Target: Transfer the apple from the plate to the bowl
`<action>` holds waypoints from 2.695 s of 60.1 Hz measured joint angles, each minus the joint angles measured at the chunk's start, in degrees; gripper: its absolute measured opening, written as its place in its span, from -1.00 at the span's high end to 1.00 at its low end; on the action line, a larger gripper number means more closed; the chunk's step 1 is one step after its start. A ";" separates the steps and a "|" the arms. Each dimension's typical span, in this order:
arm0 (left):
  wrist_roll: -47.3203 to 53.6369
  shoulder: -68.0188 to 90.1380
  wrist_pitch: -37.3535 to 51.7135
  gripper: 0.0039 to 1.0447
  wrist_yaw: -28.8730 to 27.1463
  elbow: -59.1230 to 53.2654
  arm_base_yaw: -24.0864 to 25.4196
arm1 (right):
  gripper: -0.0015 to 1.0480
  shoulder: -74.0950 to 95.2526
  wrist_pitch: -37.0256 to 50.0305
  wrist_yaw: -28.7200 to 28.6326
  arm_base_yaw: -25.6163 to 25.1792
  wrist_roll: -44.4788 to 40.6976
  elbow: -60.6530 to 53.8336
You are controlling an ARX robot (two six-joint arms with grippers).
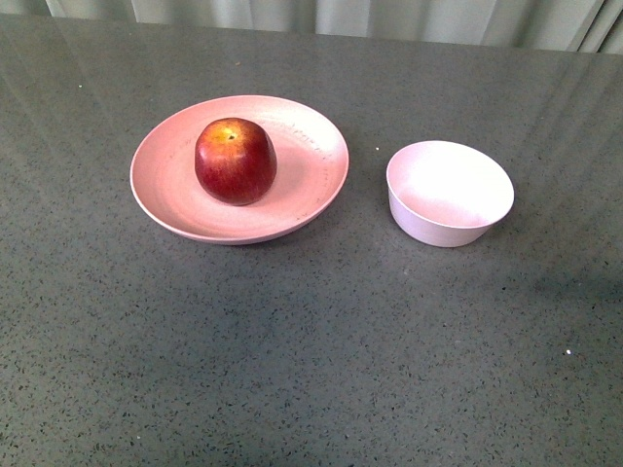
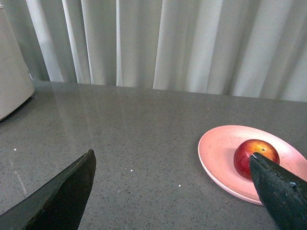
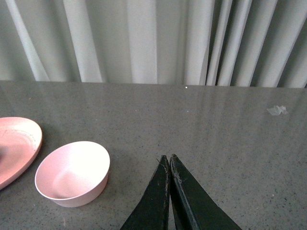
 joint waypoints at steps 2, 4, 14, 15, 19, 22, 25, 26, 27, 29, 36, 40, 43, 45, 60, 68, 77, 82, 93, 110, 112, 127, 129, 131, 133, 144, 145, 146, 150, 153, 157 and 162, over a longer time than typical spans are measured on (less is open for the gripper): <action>0.00 0.00 0.00 -0.84 -0.02 0.00 0.00 | 0.96 -1.62 -1.44 0.00 0.00 0.00 -0.02; 0.00 0.00 0.00 -0.84 -0.02 0.00 0.00 | 0.96 -2.80 -2.54 0.00 0.00 0.00 -0.02; 0.00 0.00 0.00 -0.84 0.00 0.00 0.00 | 0.96 -8.28 -7.61 0.02 0.00 0.00 -0.04; 0.00 0.00 0.00 -0.84 -0.02 0.00 0.00 | 0.96 -8.94 -8.24 0.00 0.00 0.00 -0.04; 0.00 0.00 0.00 -0.84 0.00 0.00 0.00 | 0.96 -10.91 -10.12 0.00 0.00 0.00 -0.04; 0.00 0.00 0.00 -0.84 -0.02 0.00 0.00 | 0.96 -12.33 -11.32 0.00 0.00 0.00 -0.04; 0.00 0.00 0.00 -0.84 -0.02 0.00 0.00 | 0.96 -13.46 -12.44 0.00 0.00 0.00 -0.07; 0.00 0.00 0.00 -0.84 -0.02 0.00 0.00 | 0.96 -14.01 -12.98 0.00 0.00 0.00 -0.07; 0.00 0.00 0.00 -0.84 -0.02 0.00 0.00 | 0.96 -14.29 -13.27 0.00 0.00 0.00 -0.07; 0.00 0.00 0.00 -0.84 -0.02 0.00 0.00 | 0.96 -15.34 -14.34 0.00 0.00 0.00 -0.07; 0.00 0.00 0.00 -0.84 -0.02 0.00 0.00 | 0.96 -18.12 -17.00 0.00 0.00 0.00 -0.07; 0.00 0.00 0.00 -0.84 -0.02 0.00 0.00 | 0.96 -19.50 -18.34 0.00 0.00 0.00 -0.07; 0.00 0.00 0.00 -0.84 -0.02 0.00 0.00 | 0.96 -20.37 -19.19 0.00 0.00 0.00 -0.07; 0.00 0.00 0.00 -0.84 0.00 0.00 0.00 | 0.96 -21.18 -20.00 0.00 0.00 0.00 -0.07; 0.00 0.00 0.00 -0.84 -0.02 0.00 0.00 | 0.96 -26.49 -25.33 0.00 0.00 0.00 -0.07; 0.00 0.00 0.00 -0.84 -0.02 0.00 0.00 | 0.96 -34.75 -35.45 0.11 0.00 -0.02 -0.04; 0.00 0.00 0.00 -0.84 -0.02 0.00 0.00 | 0.96 -37.31 -36.52 0.02 0.00 -0.04 -0.04; 0.00 0.00 0.00 -0.84 -0.02 0.00 0.00 | 0.96 -37.35 -36.54 0.02 0.00 -0.07 -0.04; 0.00 0.00 0.00 -0.84 -0.02 0.00 0.00 | 0.34 -37.40 -36.57 0.02 0.00 -0.13 -0.04; -1.88 31.06 1.33 -0.84 6.16 10.19 3.08 | -0.82 -37.44 -36.57 0.02 0.00 -0.13 -0.04; -1.88 36.44 5.88 -0.84 5.90 11.13 2.71 | -0.85 -37.44 -36.57 0.00 0.00 -0.13 -0.04; -3.21 77.53 31.98 -0.84 2.27 22.69 -4.28 | -0.83 -37.44 -36.57 0.00 0.00 -0.13 -0.04; -3.52 80.08 32.79 -0.84 1.53 23.71 -5.14 | -0.83 -37.44 -36.57 0.00 0.00 -0.13 -0.04; -3.87 81.55 33.59 -0.84 0.79 24.68 -5.66 | -0.83 -37.44 -36.57 0.00 0.00 -0.13 -0.04; -4.22 84.39 34.60 -0.84 -0.28 26.34 -6.71 | -0.83 -37.44 -36.57 0.00 0.00 -0.13 -0.04; -4.76 94.66 36.30 -0.84 -2.23 33.68 -11.56 | -0.83 -37.44 -36.57 0.00 0.00 -0.13 -0.04; -4.76 95.47 36.39 -0.84 -2.23 34.21 -11.93 | -0.83 -37.44 -36.57 0.00 0.00 -0.13 -0.04; -4.76 96.28 36.41 -0.84 -2.32 34.77 -12.24 | -0.83 -37.44 -36.57 0.00 0.00 -0.13 -0.04; -4.72 99.78 36.44 -0.84 -2.84 37.13 -13.40 | -0.83 -37.44 -36.57 0.02 0.00 -0.13 -0.04; -4.63 101.90 36.44 -0.84 -2.99 38.60 -14.10 | -0.83 -37.44 -36.57 0.00 0.00 -0.13 -0.04; -4.46 103.62 36.44 -0.84 -3.02 39.93 -14.71 | -0.83 -37.44 -36.57 0.00 0.02 -0.13 -0.04; -4.44 105.24 36.44 -0.84 -3.02 41.53 -15.30 | -0.83 -37.44 -36.57 0.00 0.00 -0.13 -0.04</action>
